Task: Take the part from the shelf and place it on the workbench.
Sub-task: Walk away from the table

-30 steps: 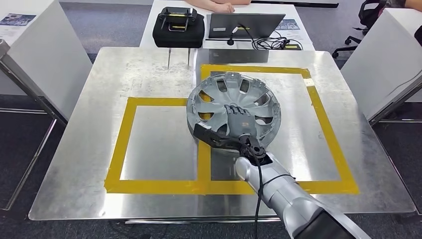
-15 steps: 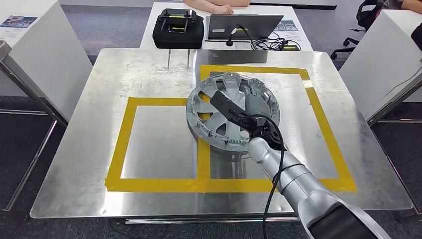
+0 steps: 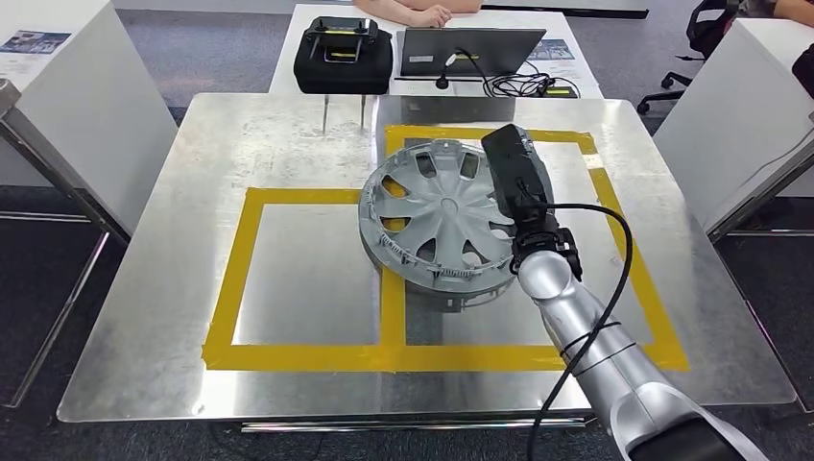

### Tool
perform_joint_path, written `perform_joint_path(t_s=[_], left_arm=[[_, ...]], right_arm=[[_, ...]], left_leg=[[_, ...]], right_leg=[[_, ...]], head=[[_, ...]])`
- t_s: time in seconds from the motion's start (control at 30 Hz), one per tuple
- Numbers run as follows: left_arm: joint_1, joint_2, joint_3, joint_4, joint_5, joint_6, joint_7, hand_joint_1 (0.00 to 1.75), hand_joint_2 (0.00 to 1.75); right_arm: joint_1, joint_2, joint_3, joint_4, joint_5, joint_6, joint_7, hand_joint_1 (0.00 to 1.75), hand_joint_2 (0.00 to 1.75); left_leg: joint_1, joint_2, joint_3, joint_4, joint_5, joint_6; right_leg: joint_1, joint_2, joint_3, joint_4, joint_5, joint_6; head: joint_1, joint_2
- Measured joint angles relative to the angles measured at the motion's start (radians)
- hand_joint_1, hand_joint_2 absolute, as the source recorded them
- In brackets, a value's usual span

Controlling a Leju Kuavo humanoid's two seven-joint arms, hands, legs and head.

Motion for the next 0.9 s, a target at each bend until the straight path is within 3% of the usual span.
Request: perform_joint_path(t_s=[0.13, 0.4, 0.47, 0.53, 0.6, 0.63, 0.67, 0.7, 0.8, 0.83, 0.9], left_arm=[[0.003, 0.000, 0.007, 0.000, 0.012, 0.008, -0.013, 0.00, 0.00], [0.009, 0.000, 0.030, 0.000, 0.065, 0.029, -0.040, 0.00, 0.00], [0.013, -0.002, 0.037, 0.001, 0.078, 0.035, -0.046, 0.00, 0.00], [0.016, -0.004, 0.043, 0.001, 0.089, 0.041, -0.047, 0.00, 0.00], [0.018, -0.007, 0.051, 0.001, 0.096, 0.048, -0.044, 0.00, 0.00], [0.020, -0.008, 0.055, 0.001, 0.098, 0.051, -0.042, 0.00, 0.00], [0.021, -0.008, 0.058, 0.001, 0.100, 0.052, -0.040, 0.00, 0.00], [0.021, -0.009, 0.060, 0.002, 0.101, 0.053, -0.039, 0.00, 0.00], [0.019, -0.011, 0.065, 0.002, 0.100, 0.053, -0.033, 0.00, 0.00], [0.018, -0.012, 0.066, 0.002, 0.097, 0.053, -0.029, 0.00, 0.00], [0.017, -0.014, 0.068, 0.002, 0.089, 0.052, -0.023, 0.00, 0.00]], right_arm=[[0.049, -0.045, -0.039, -0.097, -0.127, -0.009, -0.023, 0.00, 0.00], [0.245, -0.192, -0.161, -0.408, -0.235, -0.095, -0.092, 0.00, 0.00], [0.322, -0.240, -0.219, -0.517, -0.293, -0.093, -0.115, 0.00, 0.00], [0.411, -0.286, -0.286, -0.629, -0.363, -0.082, -0.143, 0.00, 0.00], [0.510, -0.327, -0.360, -0.740, -0.431, -0.065, -0.169, 0.00, 0.00], [0.560, -0.345, -0.401, -0.792, -0.459, -0.056, -0.179, 0.00, 0.00], [0.605, -0.361, -0.440, -0.839, -0.480, -0.048, -0.187, 0.00, 0.00], [0.643, -0.375, -0.476, -0.883, -0.494, -0.042, -0.191, 0.00, 0.00], [0.724, -0.408, -0.565, -1.001, -0.508, -0.033, -0.196, 0.00, 0.00], [0.749, -0.417, -0.593, -1.038, -0.506, -0.032, -0.197, 0.00, 0.00], [0.801, -0.428, -0.642, -1.101, -0.499, -0.031, -0.198, 0.00, 0.00]], left_leg=[[-0.001, 0.000, 0.000, 0.001, 0.000, 0.000], [-0.008, -0.001, 0.003, 0.001, -0.002, 0.012], [-0.004, 0.001, 0.010, -0.007, 0.001, 0.018], [0.000, 0.003, 0.016, -0.014, 0.002, 0.026], [0.000, 0.004, 0.016, -0.014, 0.001, 0.031], [0.000, 0.004, 0.016, -0.014, 0.000, 0.031], [0.000, 0.005, 0.017, -0.013, -0.001, 0.031], [-0.001, 0.007, 0.017, -0.013, -0.002, 0.031], [-0.004, 0.015, 0.020, -0.011, -0.007, 0.025], [-0.006, 0.018, 0.021, -0.011, -0.010, 0.021], [-0.007, 0.023, 0.025, -0.011, -0.014, 0.012]], right_leg=[[-0.001, 0.000, 0.000, -0.001, 0.000, 0.001], [-0.009, -0.001, 0.004, -0.003, -0.001, 0.023], [-0.010, 0.002, -0.005, 0.012, -0.015, 0.033], [-0.015, 0.007, -0.041, 0.092, -0.067, 0.044], [-0.020, 0.008, -0.098, 0.224, -0.131, 0.050], [-0.022, 0.008, -0.119, 0.272, -0.146, 0.051], [-0.023, 0.008, -0.124, 0.285, -0.142, 0.051], [-0.024, 0.007, -0.111, 0.258, -0.122, 0.050], [-0.021, -0.007, -0.006, 0.057, -0.045, 0.038], [-0.019, -0.012, 0.018, 0.014, -0.036, 0.033], [-0.016, -0.010, 0.028, -0.006, -0.036, 0.025]], head=[[0.000, 0.000], [-0.003, 0.000], [-0.003, 0.000], [0.002, 0.000], [0.009, 0.000], [0.011, 0.000], [0.014, 0.000], [0.017, 0.000], [0.023, 0.000], [0.023, 0.000], [0.021, 0.000]])
